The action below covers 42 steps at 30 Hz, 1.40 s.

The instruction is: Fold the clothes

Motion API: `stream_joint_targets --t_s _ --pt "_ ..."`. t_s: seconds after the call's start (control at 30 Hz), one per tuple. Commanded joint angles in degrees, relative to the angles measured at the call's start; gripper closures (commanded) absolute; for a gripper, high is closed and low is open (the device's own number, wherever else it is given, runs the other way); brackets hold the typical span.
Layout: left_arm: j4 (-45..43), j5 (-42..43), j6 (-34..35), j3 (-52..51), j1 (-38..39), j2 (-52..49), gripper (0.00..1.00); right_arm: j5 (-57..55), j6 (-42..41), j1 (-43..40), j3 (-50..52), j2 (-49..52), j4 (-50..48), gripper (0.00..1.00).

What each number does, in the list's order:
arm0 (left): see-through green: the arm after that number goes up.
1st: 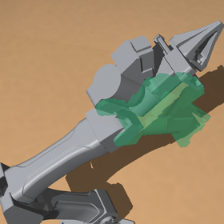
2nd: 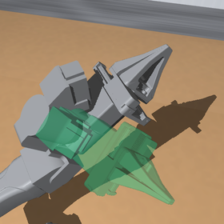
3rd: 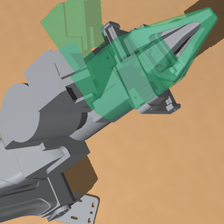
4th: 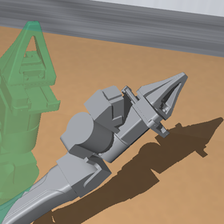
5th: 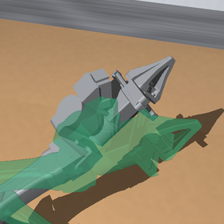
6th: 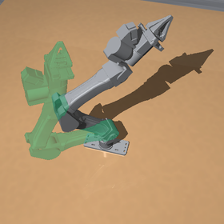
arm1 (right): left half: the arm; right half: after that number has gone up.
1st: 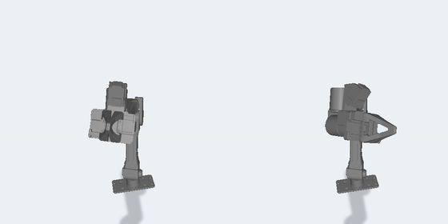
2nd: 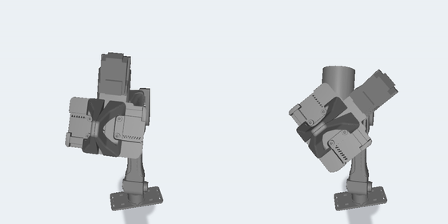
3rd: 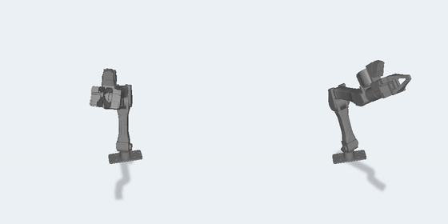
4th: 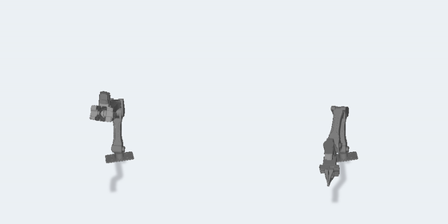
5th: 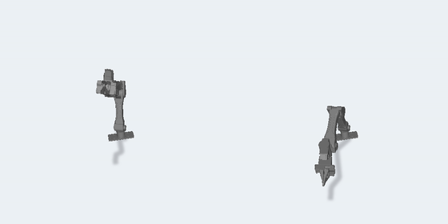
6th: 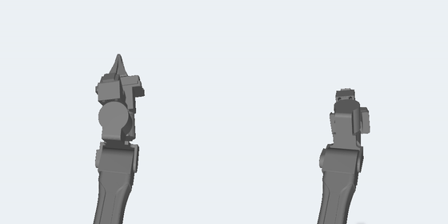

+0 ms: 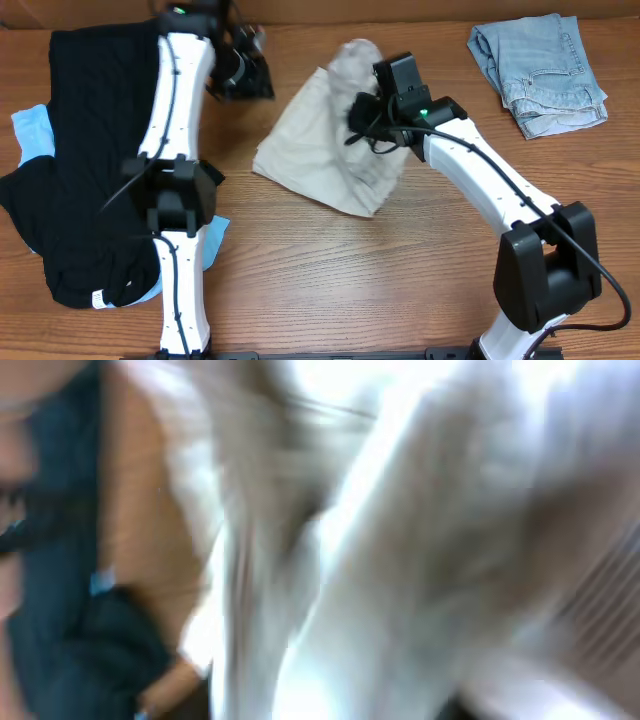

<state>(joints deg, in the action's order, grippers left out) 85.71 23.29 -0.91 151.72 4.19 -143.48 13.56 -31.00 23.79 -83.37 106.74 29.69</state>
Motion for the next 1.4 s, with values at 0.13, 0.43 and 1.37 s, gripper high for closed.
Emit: stream_joint_targets --t_s 0.13,0.43,1.37 --pt "-0.8 -0.8 3.7 4.4 -3.7 0.5 0.55 20.1 11.4 4.1 -3.7 -0.5 2.9 0.15" --pt "-0.7 -1.5 1.9 4.4 -4.1 0.5 0.56 4.5 8.5 -0.1 -3.4 -1.0 12.0 0.16" --pt "0.2 -3.0 0.7 4.4 -3.8 0.5 0.56 -19.6 7.3 -3.2 1.9 13.0 29.0 0.24"
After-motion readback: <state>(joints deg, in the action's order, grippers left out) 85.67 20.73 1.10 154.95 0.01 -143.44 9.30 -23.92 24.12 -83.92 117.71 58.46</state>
